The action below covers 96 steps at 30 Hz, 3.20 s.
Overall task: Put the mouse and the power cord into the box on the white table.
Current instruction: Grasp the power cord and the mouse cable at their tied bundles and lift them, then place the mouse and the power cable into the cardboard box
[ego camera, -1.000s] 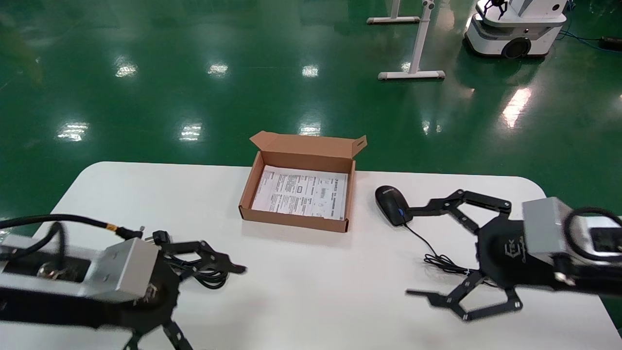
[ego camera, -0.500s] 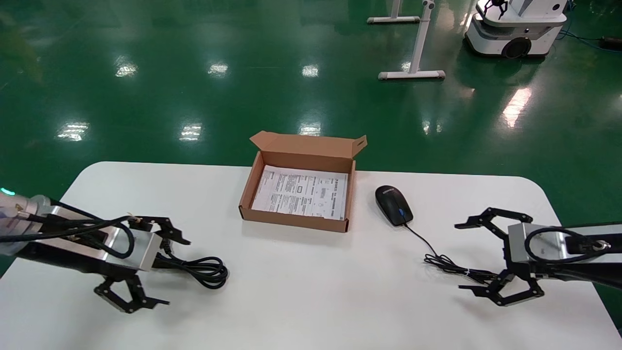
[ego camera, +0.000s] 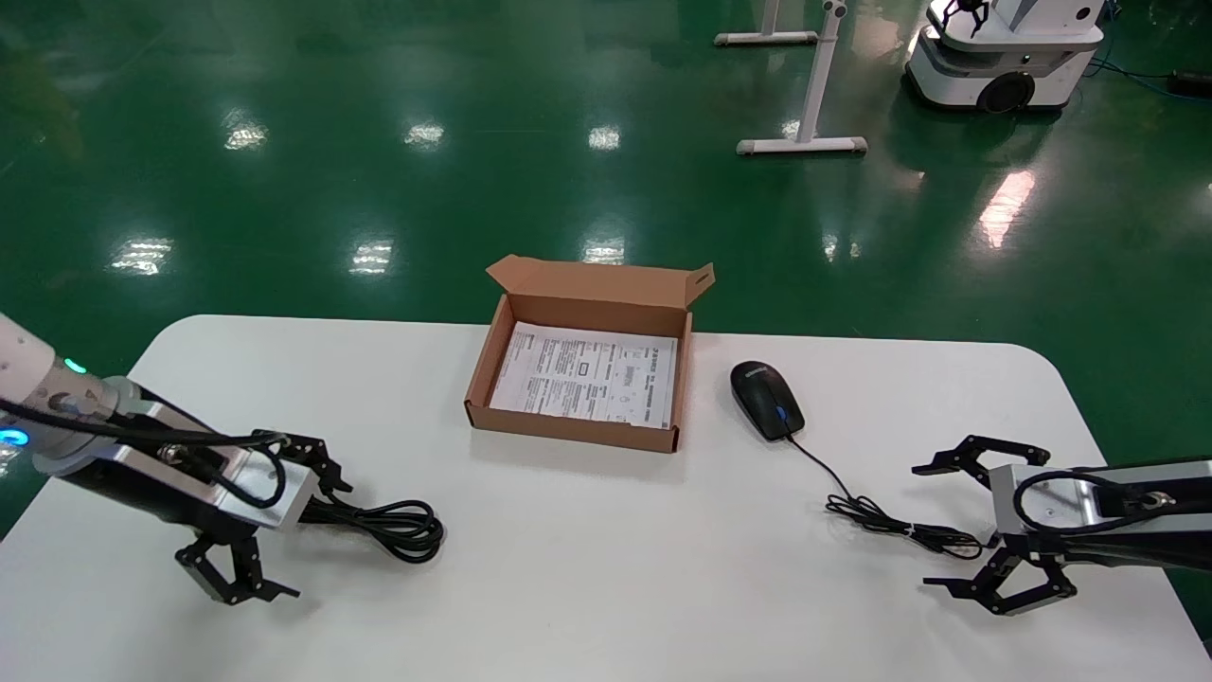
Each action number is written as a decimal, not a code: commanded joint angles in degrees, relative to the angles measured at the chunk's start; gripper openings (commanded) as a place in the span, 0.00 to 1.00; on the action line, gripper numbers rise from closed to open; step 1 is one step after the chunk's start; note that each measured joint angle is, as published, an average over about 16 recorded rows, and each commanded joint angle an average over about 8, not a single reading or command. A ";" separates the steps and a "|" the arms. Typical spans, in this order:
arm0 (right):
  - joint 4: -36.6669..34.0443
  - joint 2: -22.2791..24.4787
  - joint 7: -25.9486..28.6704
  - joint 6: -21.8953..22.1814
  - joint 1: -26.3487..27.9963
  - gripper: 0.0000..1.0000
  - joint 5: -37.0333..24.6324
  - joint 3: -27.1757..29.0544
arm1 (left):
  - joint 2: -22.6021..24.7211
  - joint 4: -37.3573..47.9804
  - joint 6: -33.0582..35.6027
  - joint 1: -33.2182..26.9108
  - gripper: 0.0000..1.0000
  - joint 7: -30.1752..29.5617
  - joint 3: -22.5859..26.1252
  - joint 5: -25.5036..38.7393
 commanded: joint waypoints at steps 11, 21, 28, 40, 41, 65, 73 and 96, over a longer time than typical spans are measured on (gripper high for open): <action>-7.74 -4.22 -3.62 3.99 2.01 1.00 -1.50 -0.86 | 6.47 14.71 -3.25 -2.29 1.00 8.76 1.09 1.31; -11.30 -5.99 -4.01 6.50 2.80 0.47 -1.63 -0.87 | 9.28 22.07 -6.83 -1.49 0.92 13.02 1.37 1.89; -12.53 -6.42 -3.93 6.86 3.00 0.00 -1.67 -0.89 | 10.31 24.75 -7.42 -0.92 0.05 13.92 1.46 1.97; -12.38 -6.36 -3.94 6.80 3.02 0.00 -1.64 -0.87 | 10.20 24.45 -7.24 -0.85 0.00 13.92 1.42 1.91; -12.36 -6.35 -3.94 6.79 3.01 0.00 -1.63 -0.86 | 10.18 24.40 -7.23 -0.85 0.00 13.92 1.42 1.91; -12.12 -6.25 -3.89 6.65 2.89 0.00 -1.49 -0.83 | 10.04 23.77 -7.46 -0.96 0.00 13.80 1.37 1.81; -12.09 -6.24 -3.87 6.68 2.87 0.00 -1.52 -0.85 | 10.04 23.72 -7.44 -0.99 0.00 13.79 1.37 1.79; -8.06 -4.45 1.00 4.82 16.15 0.00 3.88 3.08 | 0.94 10.23 -2.91 -14.62 0.00 6.92 -5.18 -6.12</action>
